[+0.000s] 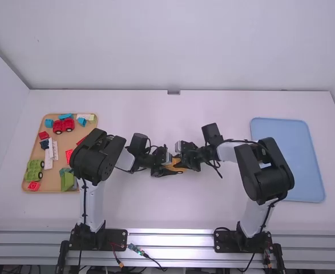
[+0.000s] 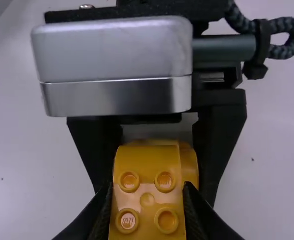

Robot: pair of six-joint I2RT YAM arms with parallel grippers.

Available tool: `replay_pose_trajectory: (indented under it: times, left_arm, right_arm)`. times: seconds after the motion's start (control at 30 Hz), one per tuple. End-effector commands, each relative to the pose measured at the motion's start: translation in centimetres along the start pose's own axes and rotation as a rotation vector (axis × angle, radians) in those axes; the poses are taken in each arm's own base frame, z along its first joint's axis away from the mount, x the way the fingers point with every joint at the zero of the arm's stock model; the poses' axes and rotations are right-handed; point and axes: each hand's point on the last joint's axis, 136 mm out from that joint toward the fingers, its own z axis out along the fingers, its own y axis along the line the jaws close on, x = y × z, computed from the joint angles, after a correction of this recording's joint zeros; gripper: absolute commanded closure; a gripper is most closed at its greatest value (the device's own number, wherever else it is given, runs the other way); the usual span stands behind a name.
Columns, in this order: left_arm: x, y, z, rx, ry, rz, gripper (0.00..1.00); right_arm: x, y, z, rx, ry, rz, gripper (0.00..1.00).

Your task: Assemble lego blocks to make yellow taxi

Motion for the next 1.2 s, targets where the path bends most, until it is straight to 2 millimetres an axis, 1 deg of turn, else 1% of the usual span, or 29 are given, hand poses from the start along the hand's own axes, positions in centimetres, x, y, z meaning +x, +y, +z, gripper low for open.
replay_pose_trajectory:
  times: [0.0,0.23,0.47,0.67,0.7,0.8,0.97,1.17]
  left_arm:
    - [2.8,-0.2,0.3,-0.040,0.105,-0.061,0.52]
    - [2.8,-0.2,0.3,-0.039,0.105,-0.061,0.53]
    - [2.8,-0.3,0.2,-0.038,0.107,-0.067,0.52]
    - [2.9,-0.7,0.3,-0.020,0.106,-0.060,0.53]
    - [2.8,-1.1,0.2,0.001,0.093,-0.031,0.54]
    - [2.4,-1.7,0.3,0.031,0.071,-0.012,0.57]
    - [2.6,-1.7,0.3,0.026,0.079,-0.014,0.58]
    - [2.6,-1.6,0.3,0.025,0.078,-0.015,0.58]
  right_arm:
    - [0.5,1.1,0.1,-0.006,0.004,0.008,1.00]
    - [0.8,1.1,0.3,0.014,-0.012,0.013,1.00]
    - [0.1,1.5,0.3,-0.009,-0.049,-0.028,1.00]
    - [0.3,1.7,0.6,-0.012,-0.029,-0.030,1.00]
    - [0.3,1.8,0.7,-0.014,-0.023,-0.033,1.00]
    - [0.4,1.8,0.9,-0.012,-0.012,-0.034,1.00]
    - [0.5,1.9,1.1,-0.015,-0.002,-0.022,1.00]
    - [0.7,1.4,1.0,-0.002,0.024,0.020,1.00]
